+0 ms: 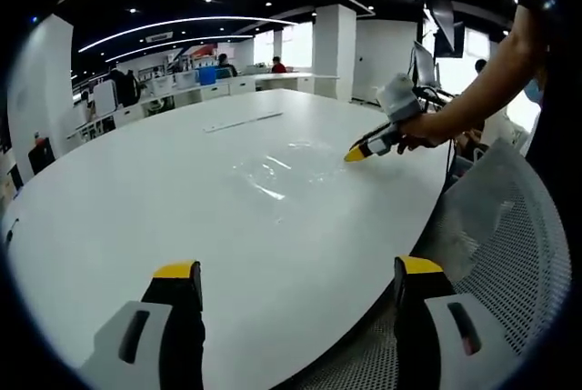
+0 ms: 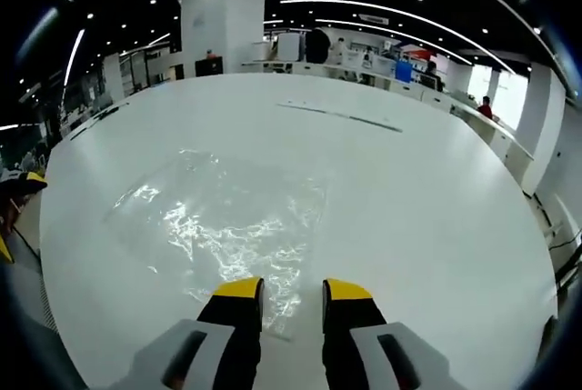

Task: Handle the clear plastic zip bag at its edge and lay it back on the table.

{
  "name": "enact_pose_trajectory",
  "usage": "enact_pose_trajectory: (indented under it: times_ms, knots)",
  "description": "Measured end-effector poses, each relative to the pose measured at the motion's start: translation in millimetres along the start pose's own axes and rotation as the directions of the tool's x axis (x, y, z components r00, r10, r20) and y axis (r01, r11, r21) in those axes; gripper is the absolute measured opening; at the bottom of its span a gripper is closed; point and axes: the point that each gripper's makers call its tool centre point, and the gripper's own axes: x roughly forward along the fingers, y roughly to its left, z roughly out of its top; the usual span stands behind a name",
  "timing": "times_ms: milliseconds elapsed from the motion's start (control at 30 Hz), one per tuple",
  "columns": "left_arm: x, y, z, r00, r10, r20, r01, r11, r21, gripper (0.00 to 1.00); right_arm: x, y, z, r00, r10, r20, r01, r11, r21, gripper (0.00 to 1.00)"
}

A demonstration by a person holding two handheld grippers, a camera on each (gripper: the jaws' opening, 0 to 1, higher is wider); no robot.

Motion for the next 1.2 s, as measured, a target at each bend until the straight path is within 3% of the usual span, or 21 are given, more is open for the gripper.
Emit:
enact_pose_trajectory:
  times_ms: [100, 467, 833, 1200]
  knots:
    - [0, -0.5, -0.2, 1.0, 0.0, -0.004, 0.0, 1.0, 0.002, 0.86, -1, 0, 1.4, 1.0, -0.004, 0.012, 0.004, 0.999, 0.043, 0.15]
    - [0, 0.7, -3.1, 1.0, 0.001, -0.011, -0.001, 1.0, 0.007, 0.85, -3, -4, -1.2, 0.999, -0.028, 0.016, 0.028, 0.999, 0.032, 0.03]
    - [0, 1.2, -3.1, 1.0, -0.004, -0.004, 0.005, 1.0, 0.017, 0.83, -6, -4, 3.4, 0.999, -0.034, 0.021, 0.035, 0.999, -0.015, 0.0]
    - [0, -2.5, 1.0, 1.0, -0.012, 0.004, 0.012, 1.0, 0.023, 0.84, -17, 1, 24.3, 0.996, -0.025, 0.083, 0.032, 0.997, -0.072, 0.0]
